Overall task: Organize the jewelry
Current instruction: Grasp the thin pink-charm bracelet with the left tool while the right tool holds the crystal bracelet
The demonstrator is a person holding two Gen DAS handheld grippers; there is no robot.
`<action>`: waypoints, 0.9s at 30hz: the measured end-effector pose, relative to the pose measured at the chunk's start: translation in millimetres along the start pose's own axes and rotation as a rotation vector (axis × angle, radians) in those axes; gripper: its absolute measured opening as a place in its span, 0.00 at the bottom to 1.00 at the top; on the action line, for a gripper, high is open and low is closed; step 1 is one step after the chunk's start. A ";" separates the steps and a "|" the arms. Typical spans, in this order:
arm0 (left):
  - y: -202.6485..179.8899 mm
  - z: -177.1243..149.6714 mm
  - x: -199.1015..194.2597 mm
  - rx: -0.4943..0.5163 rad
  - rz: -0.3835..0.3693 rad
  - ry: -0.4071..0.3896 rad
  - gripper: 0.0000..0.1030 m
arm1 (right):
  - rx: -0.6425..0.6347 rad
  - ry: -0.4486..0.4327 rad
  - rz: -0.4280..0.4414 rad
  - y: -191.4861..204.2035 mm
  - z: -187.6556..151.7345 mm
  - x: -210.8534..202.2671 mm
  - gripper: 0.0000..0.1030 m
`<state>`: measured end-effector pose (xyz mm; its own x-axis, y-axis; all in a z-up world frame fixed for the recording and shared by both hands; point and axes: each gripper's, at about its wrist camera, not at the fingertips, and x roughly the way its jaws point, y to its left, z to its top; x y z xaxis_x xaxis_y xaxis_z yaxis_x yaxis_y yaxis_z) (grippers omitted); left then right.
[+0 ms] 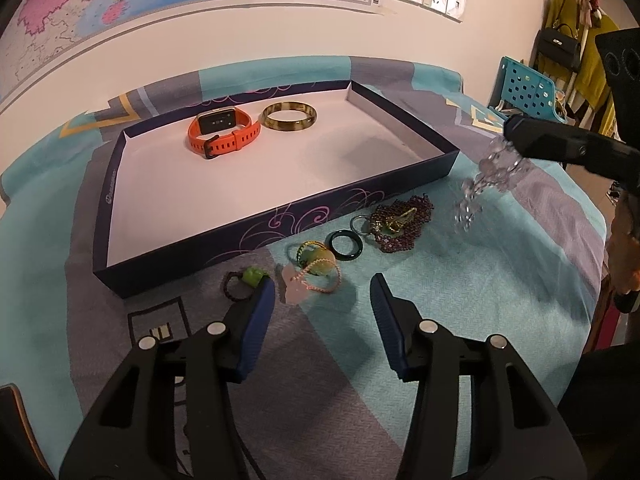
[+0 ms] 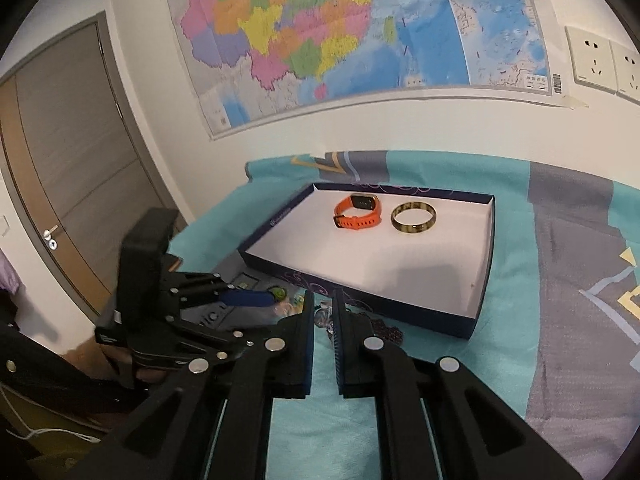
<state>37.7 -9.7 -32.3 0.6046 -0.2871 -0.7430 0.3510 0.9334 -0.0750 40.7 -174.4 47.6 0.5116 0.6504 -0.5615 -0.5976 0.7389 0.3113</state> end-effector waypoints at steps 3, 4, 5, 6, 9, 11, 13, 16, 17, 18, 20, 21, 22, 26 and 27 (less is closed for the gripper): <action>1.7 0.3 2.4 -0.008 -0.006 0.012 0.41 | 0.006 0.011 -0.004 -0.3 -3.6 1.4 0.07; 2.6 0.9 3.9 -0.012 -0.006 0.017 0.39 | 0.006 0.016 -0.002 0.0 -4.9 2.1 0.07; 3.0 0.8 4.5 -0.014 -0.006 0.019 0.37 | 0.006 0.020 0.001 0.6 -6.2 2.2 0.07; 3.2 0.9 4.8 -0.015 -0.007 0.021 0.36 | 0.005 0.021 0.007 1.6 -7.6 1.5 0.07; 2.2 2.0 6.5 -0.007 0.001 0.025 0.36 | -0.004 0.038 0.013 3.6 -11.1 3.5 0.07; 2.8 3.3 9.8 -0.008 0.006 0.034 0.36 | 0.005 0.048 0.023 3.3 -14.5 6.9 0.07; 3.4 5.1 10.8 -0.009 0.007 0.033 0.36 | 0.012 0.056 0.026 2.5 -17.8 10.7 0.07; 3.7 5.7 12.0 -0.011 0.010 0.039 0.30 | 0.024 0.067 0.034 2.1 -22.5 16.4 0.07; 3.1 5.3 11.5 -0.010 0.014 0.038 0.30 | 0.029 0.071 0.037 1.5 -23.4 18.5 0.07; 2.6 5.0 11.0 -0.008 0.019 0.037 0.29 | 0.031 0.072 0.038 1.3 -24.2 19.0 0.07; 0.5 3.5 8.6 -0.006 0.020 0.034 0.29 | 0.037 0.072 0.039 0.1 -24.7 20.2 0.07; 0.3 2.9 7.8 -0.007 0.018 0.034 0.29 | 0.041 0.070 0.039 -0.4 -24.1 20.1 0.07; 0.0 2.0 6.3 -0.010 0.014 0.033 0.29 | 0.043 0.068 0.039 -1.0 -23.3 20.0 0.07; -0.5 -1.3 -2.8 -0.024 0.002 0.021 0.29 | 0.044 0.053 0.039 -0.7 -18.7 18.0 0.07; -0.4 -1.6 -4.8 -0.026 0.001 0.017 0.29 | 0.043 0.051 0.040 -0.4 -17.8 17.4 0.07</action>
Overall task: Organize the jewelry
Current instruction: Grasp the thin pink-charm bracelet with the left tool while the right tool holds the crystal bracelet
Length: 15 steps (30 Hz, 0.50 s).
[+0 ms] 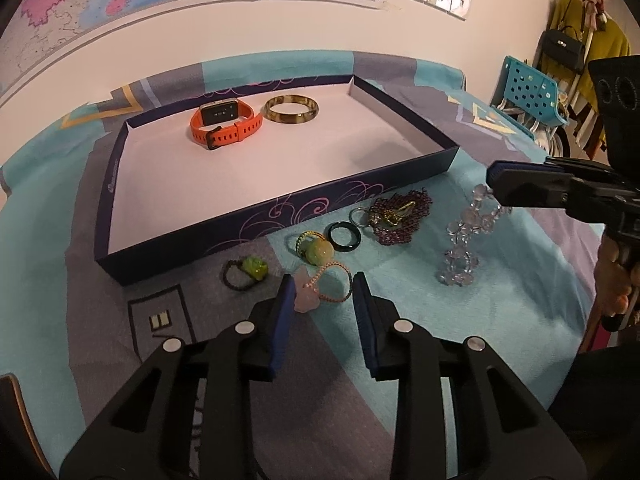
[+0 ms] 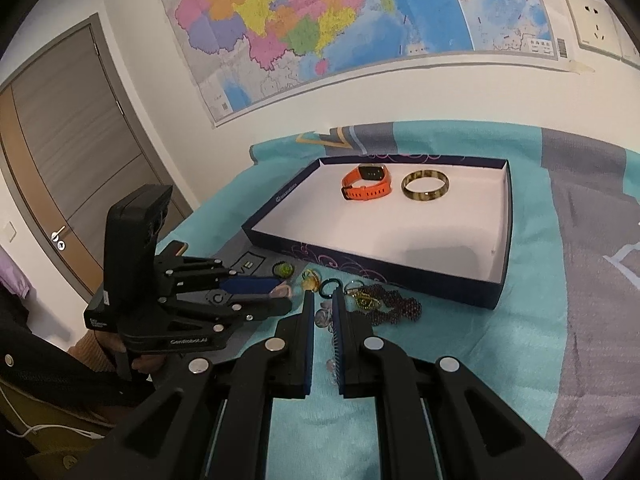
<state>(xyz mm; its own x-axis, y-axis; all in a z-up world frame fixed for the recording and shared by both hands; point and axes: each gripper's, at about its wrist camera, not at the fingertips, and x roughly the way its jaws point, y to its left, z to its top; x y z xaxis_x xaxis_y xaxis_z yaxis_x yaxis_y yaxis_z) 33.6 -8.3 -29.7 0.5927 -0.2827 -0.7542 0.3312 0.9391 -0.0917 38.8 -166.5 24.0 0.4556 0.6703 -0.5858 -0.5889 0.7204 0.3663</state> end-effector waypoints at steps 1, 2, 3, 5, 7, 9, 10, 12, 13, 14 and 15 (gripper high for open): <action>0.2 0.0 -3.2 -0.003 -0.002 -0.007 0.29 | -0.002 -0.004 0.000 0.7 1.4 -0.8 0.07; 0.2 0.3 -6.7 -0.006 -0.003 -0.015 0.29 | -0.004 -0.009 -0.001 1.6 2.8 -1.6 0.07; 0.5 0.8 -8.6 -0.006 -0.005 -0.021 0.29 | -0.004 -0.012 -0.001 2.6 3.9 -2.1 0.07; -0.1 2.2 -15.2 -0.009 -0.008 -0.040 0.29 | -0.006 -0.022 -0.002 3.9 6.9 -3.9 0.07; -0.6 3.5 -19.9 -0.007 -0.009 -0.053 0.29 | -0.011 -0.030 0.000 5.2 10.9 -5.3 0.07; -0.8 5.4 -24.0 -0.007 -0.010 -0.066 0.29 | -0.018 -0.041 -0.006 6.4 15.7 -6.8 0.07; -0.7 6.2 -25.5 -0.008 -0.012 -0.070 0.29 | -0.019 -0.045 -0.004 6.4 18.0 -7.2 0.07; -0.2 8.4 -27.8 -0.010 -0.013 -0.078 0.29 | -0.026 -0.057 -0.009 6.4 23.9 -8.3 0.07; 0.4 9.2 -28.8 -0.012 -0.015 -0.081 0.29 | -0.029 -0.063 -0.011 6.3 26.2 -8.9 0.07; 1.1 10.2 -30.1 -0.014 -0.018 -0.086 0.29 | -0.030 -0.068 -0.013 5.9 28.2 -9.1 0.07; 2.1 11.1 -30.0 -0.016 -0.017 -0.088 0.29 | -0.035 -0.075 -0.018 5.6 32.1 -9.5 0.07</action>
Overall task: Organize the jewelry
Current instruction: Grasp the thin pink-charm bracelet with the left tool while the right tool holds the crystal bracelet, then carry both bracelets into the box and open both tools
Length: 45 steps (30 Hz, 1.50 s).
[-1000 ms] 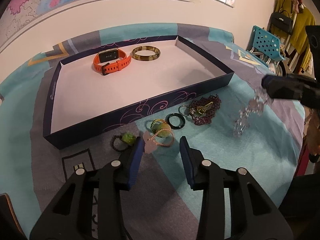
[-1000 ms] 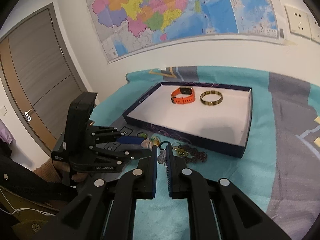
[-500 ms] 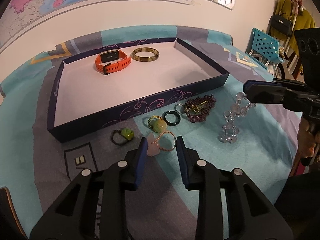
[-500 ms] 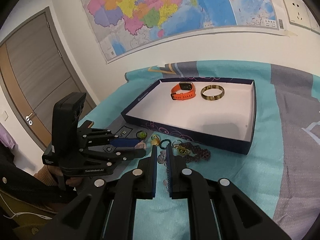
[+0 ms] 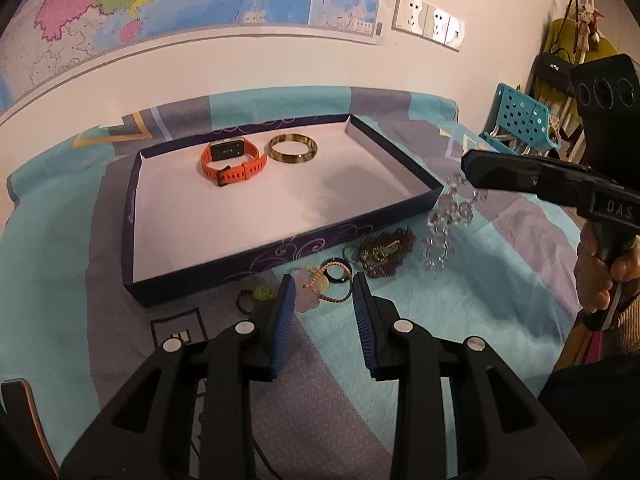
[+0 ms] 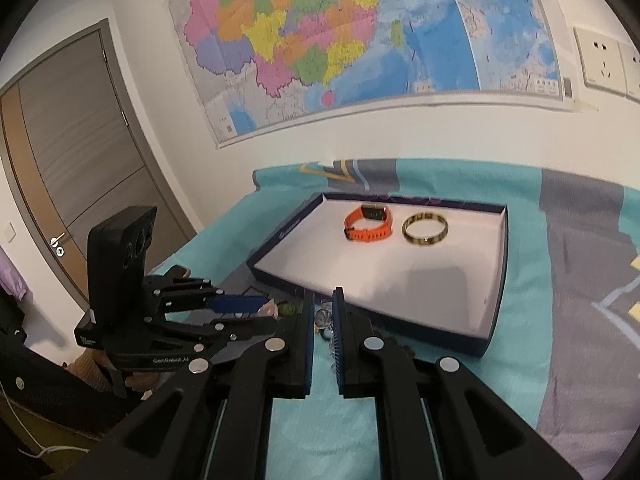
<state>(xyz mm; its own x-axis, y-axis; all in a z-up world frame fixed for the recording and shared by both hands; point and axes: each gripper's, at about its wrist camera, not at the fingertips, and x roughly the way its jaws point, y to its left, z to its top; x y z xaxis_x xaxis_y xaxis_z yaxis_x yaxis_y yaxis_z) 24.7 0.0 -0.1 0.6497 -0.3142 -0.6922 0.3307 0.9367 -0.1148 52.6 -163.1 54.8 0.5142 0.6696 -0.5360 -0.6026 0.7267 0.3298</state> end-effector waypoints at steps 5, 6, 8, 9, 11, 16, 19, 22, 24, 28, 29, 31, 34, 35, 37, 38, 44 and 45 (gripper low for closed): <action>5.1 6.9 -0.9 -0.006 0.005 -0.015 0.29 | -0.015 -0.021 -0.020 -2.5 13.6 0.0 0.07; 6.6 8.6 -1.1 -0.009 0.004 -0.019 0.29 | -0.013 -0.024 -0.022 -3.9 16.3 0.2 0.07; 8.2 11.5 -0.5 -0.011 0.008 -0.023 0.29 | -0.017 -0.029 -0.026 -5.2 21.8 1.5 0.07; 9.4 13.7 0.6 -0.012 0.013 -0.025 0.29 | -0.017 -0.031 -0.028 -5.7 23.7 2.0 0.07; 11.5 17.7 2.3 -0.014 0.016 -0.028 0.29 | -0.022 -0.036 -0.033 -7.4 29.4 4.4 0.07; 19.9 25.9 8.2 -0.028 0.016 -0.029 0.29 | -0.022 -0.049 -0.043 -14.0 41.2 9.6 0.07; 25.6 31.0 12.7 -0.038 0.018 -0.028 0.29 | -0.021 -0.049 -0.048 -18.7 47.7 15.7 0.07; 30.2 35.4 17.2 -0.044 0.023 -0.024 0.29 | -0.019 -0.045 -0.054 -23.2 52.6 22.3 0.07; 32.7 38.7 19.8 -0.043 0.027 -0.023 0.29 | -0.011 -0.038 -0.055 -26.5 55.1 28.3 0.07; 37.2 45.2 26.5 -0.042 0.037 -0.018 0.29 | 0.003 -0.023 -0.058 -32.2 59.2 42.0 0.07; 38.9 47.1 28.7 -0.041 0.040 -0.015 0.29 | 0.006 -0.019 -0.057 -33.2 60.0 45.1 0.07; 40.9 49.7 31.5 -0.039 0.046 -0.012 0.29 | 0.009 -0.015 -0.057 -34.1 60.6 49.3 0.07; 44.8 53.6 36.1 -0.041 0.052 -0.007 0.29 | 0.014 -0.008 -0.057 -36.9 63.2 55.3 0.07; 46.1 55.0 38.0 -0.042 0.054 -0.005 0.29 | 0.016 -0.006 -0.058 -37.9 64.0 57.5 0.07; 48.9 57.1 41.2 -0.047 0.054 0.000 0.29 | 0.022 -0.001 -0.059 -40.3 65.7 61.8 0.07; 50.1 57.6 42.3 -0.050 0.054 0.001 0.29 | 0.023 0.001 -0.059 -41.2 66.0 63.3 0.07; 57.2 62.2 53.0 -0.058 0.061 0.018 0.29 | 0.044 0.018 -0.062 -48.9 69.2 76.5 0.07; 58.0 63.0 55.2 -0.059 0.063 0.021 0.29 | 0.045 0.019 -0.062 -49.8 69.8 78.2 0.07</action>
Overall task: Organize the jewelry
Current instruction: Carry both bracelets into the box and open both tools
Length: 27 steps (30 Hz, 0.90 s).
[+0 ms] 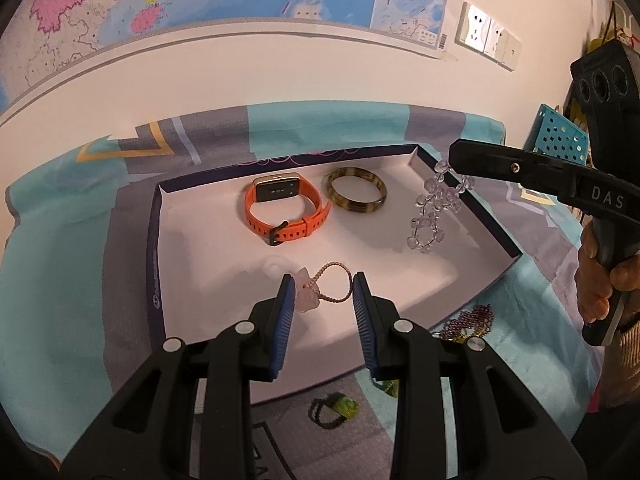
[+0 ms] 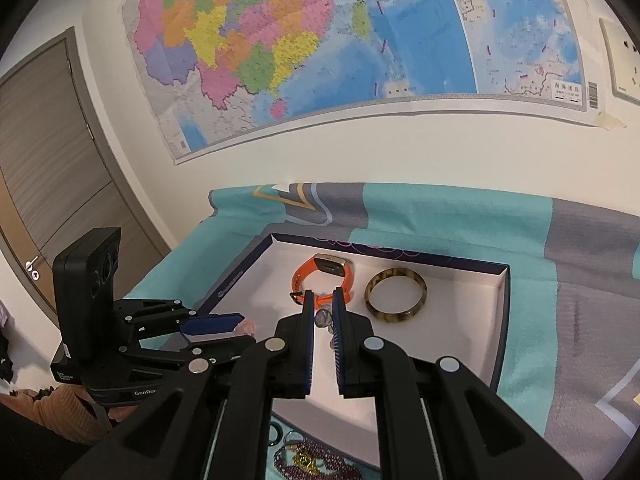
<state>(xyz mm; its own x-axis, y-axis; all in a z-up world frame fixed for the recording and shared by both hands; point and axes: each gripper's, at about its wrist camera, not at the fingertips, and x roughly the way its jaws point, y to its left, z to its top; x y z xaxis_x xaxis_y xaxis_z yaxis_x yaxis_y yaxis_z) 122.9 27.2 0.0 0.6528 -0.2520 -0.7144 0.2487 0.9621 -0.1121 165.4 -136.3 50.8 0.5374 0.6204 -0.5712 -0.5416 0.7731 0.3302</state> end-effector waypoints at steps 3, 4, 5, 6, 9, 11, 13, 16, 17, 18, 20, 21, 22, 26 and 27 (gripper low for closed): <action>1.1 1.7 4.4 0.000 0.003 0.008 0.29 | 0.000 0.006 0.000 -0.2 2.6 6.0 0.07; 1.4 2.4 5.8 0.001 0.005 0.011 0.29 | 0.001 0.007 0.000 -0.5 3.5 7.6 0.07; 1.7 3.0 6.8 0.000 0.007 0.012 0.29 | 0.002 0.009 0.000 -0.6 4.1 9.7 0.07; 2.1 3.8 8.1 0.000 0.007 0.015 0.29 | 0.002 0.011 0.002 -0.8 4.4 11.2 0.07; 2.8 5.5 11.7 -0.002 0.007 0.024 0.29 | 0.006 0.017 0.007 -1.3 5.2 15.9 0.07; 3.8 6.7 14.9 -0.004 0.012 0.032 0.29 | 0.010 0.021 0.009 -1.9 5.7 19.1 0.07; 4.6 7.4 17.1 -0.006 0.012 0.037 0.29 | 0.012 0.022 0.013 -2.9 6.0 21.1 0.07; 5.6 8.8 21.2 -0.009 0.019 0.046 0.29 | 0.013 0.023 0.016 -3.1 7.7 24.7 0.07; 5.7 8.9 22.2 -0.010 0.020 0.048 0.29 | 0.012 0.024 0.018 -3.0 8.3 26.3 0.07; 5.9 9.4 23.4 -0.010 0.021 0.050 0.29 | 0.013 0.024 0.019 -3.2 7.9 25.8 0.07; 5.8 10.3 25.3 -0.009 0.025 0.053 0.29 | 0.013 0.025 0.023 -3.4 8.9 28.6 0.07; 5.8 11.0 26.2 -0.009 0.026 0.055 0.29 | 0.013 0.027 0.024 -3.2 9.3 30.0 0.07; 6.2 11.8 27.3 -0.011 0.026 0.057 0.29 | 0.010 0.028 0.023 -2.9 9.5 31.9 0.07; 9.5 13.7 31.0 -0.019 0.029 0.064 0.29 | 0.010 0.039 0.012 -5.2 8.4 37.5 0.07; 10.3 14.2 32.2 -0.022 0.030 0.067 0.29 | 0.012 0.041 0.011 -5.9 8.3 38.7 0.07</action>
<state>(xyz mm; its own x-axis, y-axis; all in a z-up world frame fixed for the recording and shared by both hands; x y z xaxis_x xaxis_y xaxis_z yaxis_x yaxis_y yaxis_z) 156.6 27.5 -14.4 0.6102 -0.2157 -0.7623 0.2135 0.9714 -0.1040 194.7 -115.7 32.9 0.5047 0.6229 -0.5978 -0.5393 0.7682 0.3451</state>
